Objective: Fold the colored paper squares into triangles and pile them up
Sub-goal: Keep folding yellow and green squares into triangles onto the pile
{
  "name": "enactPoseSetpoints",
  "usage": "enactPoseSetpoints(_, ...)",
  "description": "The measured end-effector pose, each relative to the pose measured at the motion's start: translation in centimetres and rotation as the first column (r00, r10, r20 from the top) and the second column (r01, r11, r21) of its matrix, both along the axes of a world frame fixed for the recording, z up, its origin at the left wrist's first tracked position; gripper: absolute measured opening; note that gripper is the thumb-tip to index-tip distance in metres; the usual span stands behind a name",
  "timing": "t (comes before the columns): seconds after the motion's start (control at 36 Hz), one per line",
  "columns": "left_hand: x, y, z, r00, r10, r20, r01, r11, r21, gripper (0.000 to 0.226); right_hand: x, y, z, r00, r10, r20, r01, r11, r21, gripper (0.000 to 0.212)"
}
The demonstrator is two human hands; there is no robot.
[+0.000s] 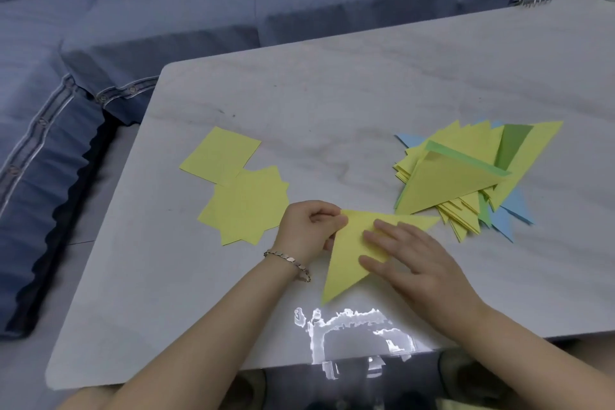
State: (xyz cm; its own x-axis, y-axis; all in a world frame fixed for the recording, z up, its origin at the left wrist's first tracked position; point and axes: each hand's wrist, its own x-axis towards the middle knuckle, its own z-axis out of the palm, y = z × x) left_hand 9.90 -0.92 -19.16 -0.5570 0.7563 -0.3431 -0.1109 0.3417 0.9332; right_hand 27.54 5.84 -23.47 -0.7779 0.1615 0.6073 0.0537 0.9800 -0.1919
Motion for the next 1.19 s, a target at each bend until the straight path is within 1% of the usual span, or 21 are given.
enactPoseSetpoints(0.03, -0.1, -0.1, 0.3, 1.0, 0.004, 0.002, -0.004, 1.0, 0.008, 0.018, 0.0, 0.5, -0.1, 1.0, 0.023, 0.0, -0.023, 1.0, 0.01, 0.024)
enactPoseSetpoints(0.08, -0.8, -0.5, 0.4, 0.999, 0.017, -0.038, -0.017, 1.0, 0.008, 0.017, 0.2, 2.0, 0.1, 1.0, -0.008, -0.023, 0.008, 1.0, 0.019, 0.029)
enactPoseSetpoints(0.17, -2.7, -1.5, -0.7, 0.952, 0.049, -0.303, -0.07, 0.996, -0.062, 0.013, 0.9, 5.1, 0.9, 0.983, -0.145, -0.116, 0.149, 0.989, 0.026, 0.034)
enactPoseSetpoints(0.19, -3.3, -2.0, -1.1, 0.92, 0.053, -0.387, -0.096, 0.991, -0.091, 0.012, 1.2, 6.0, 1.2, 0.97, -0.193, -0.147, 0.201, 0.979, 0.041, 0.036)
enactPoseSetpoints(0.25, -4.5, -3.0, -1.7, 0.838, 0.054, -0.543, -0.156, 0.977, -0.143, 0.021, 1.7, 7.6, 1.7, 0.94, -0.286, -0.187, 0.304, 0.95, 0.077, 0.031)
enactPoseSetpoints(0.31, -5.6, -4.0, -2.3, 0.751, 0.036, -0.66, -0.202, 0.963, -0.177, 0.03, 1.8, 8.4, 1.5, 0.905, -0.397, -0.153, 0.408, 0.912, 0.049, 0.028)
enactPoseSetpoints(0.36, -6.5, -4.5, -2.9, 0.704, -0.004, -0.71, -0.256, 0.931, -0.259, 0.045, 1.5, 8.8, 0.4, 0.863, -0.505, 0.012, 0.505, 0.863, 0.014, 0.022)
enactPoseSetpoints(0.42, -7.2, -4.7, -3.2, 0.719, -0.035, -0.694, -0.331, 0.861, -0.386, 0.064, 1.2, 9.0, -1.2, 0.789, -0.561, 0.249, 0.577, 0.817, 0.013, 0.023)
enactPoseSetpoints(0.47, -7.7, -4.7, -3.1, 0.753, -0.067, -0.655, -0.372, 0.778, -0.507, 0.078, 0.7, 9.5, -2.5, 0.716, -0.59, 0.373, 0.627, 0.778, 0.029, 0.027)
enactPoseSetpoints(0.53, -8.1, -4.6, -2.9, 0.757, -0.112, -0.643, -0.385, 0.719, -0.579, 0.085, 0.2, 9.9, -3.4, 0.674, -0.63, 0.386, 0.665, 0.745, 0.053, 0.024)
enactPoseSetpoints(0.61, -8.8, -4.2, -2.5, 0.79, -0.086, -0.607, -0.392, 0.691, -0.607, 0.091, -0.7, 9.6, -3.5, 0.653, -0.659, 0.374, 0.704, 0.71, 0.021, 0.025)
enactPoseSetpoints(0.67, -9.2, -3.8, -2.3, 0.836, -0.018, -0.549, -0.385, 0.692, -0.61, 0.094, -1.2, 8.7, -3.2, 0.696, -0.634, 0.336, 0.686, 0.726, -0.05, 0.026)
enactPoseSetpoints(0.72, -9.5, -3.5, -2.0, 0.865, 0.034, -0.501, -0.382, 0.694, -0.611, 0.096, -1.7, 7.2, -2.5, 0.775, -0.575, 0.262, 0.612, 0.786, -0.089, 0.03)
enactPoseSetpoints(0.78, -9.7, -3.4, -1.7, 0.87, 0.054, -0.489, -0.395, 0.669, -0.629, 0.098, -1.9, 5.4, -1.8, 0.847, -0.494, 0.194, 0.518, 0.85, -0.098, 0.034)
enactPoseSetpoints(0.86, -9.8, -3.2, -1.5, 0.878, 0.06, -0.474, -0.406, 0.618, -0.673, 0.096, -2.0, 3.2, -1.5, 0.907, -0.378, 0.187, 0.408, 0.898, -0.163, 0.04)
enactPoseSetpoints(0.92, -9.7, -3.2, -1.3, 0.875, 0.103, -0.474, -0.424, 0.635, -0.645, 0.092, -1.9, 2.2, -1.8, 0.929, -0.305, 0.21, 0.348, 0.914, -0.21, 0.037)
enactPoseSetpoints(0.97, -9.6, -3.5, -1.5, 0.868, 0.189, -0.458, -0.441, 0.718, -0.539, 0.083, -1.9, 1.5, -1.9, 0.944, -0.245, 0.221, 0.294, 0.928, -0.228, 0.028)
enactPoseSetpoints(1.03, -9.3, -3.8, -1.9, 0.863, 0.296, -0.409, -0.466, 0.78, -0.418, 0.069, -2.0, 1.0, -1.8, 0.957, -0.195, 0.216, 0.246, 0.938, -0.243, 0.028)
enactPoseSetpoints(1.08, -8.5, -3.9, -1.4, 0.871, 0.399, -0.288, -0.482, 0.811, -0.332, 0.043, -2.0, 0.9, -1.5, 0.966, -0.157, 0.207, 0.211, 0.94, -0.268, 0.038)
enactPoseSetpoints(1.14, -7.6, -3.9, -0.6, 0.896, 0.428, -0.121, -0.444, 0.849, -0.285, 0.008, -2.0, 0.8, -1.2, 0.962, -0.136, 0.238, 0.208, 0.928, -0.308, 0.058)
enactPoseSetpoints(1.19, -6.1, -3.9, 0.7, 0.938, 0.344, 0.03, -0.325, 0.909, -0.262, 0.021, -2.1, 0.8, -1.0, 0.951, -0.125, 0.282, 0.227, 0.903, -0.364, 0.078)
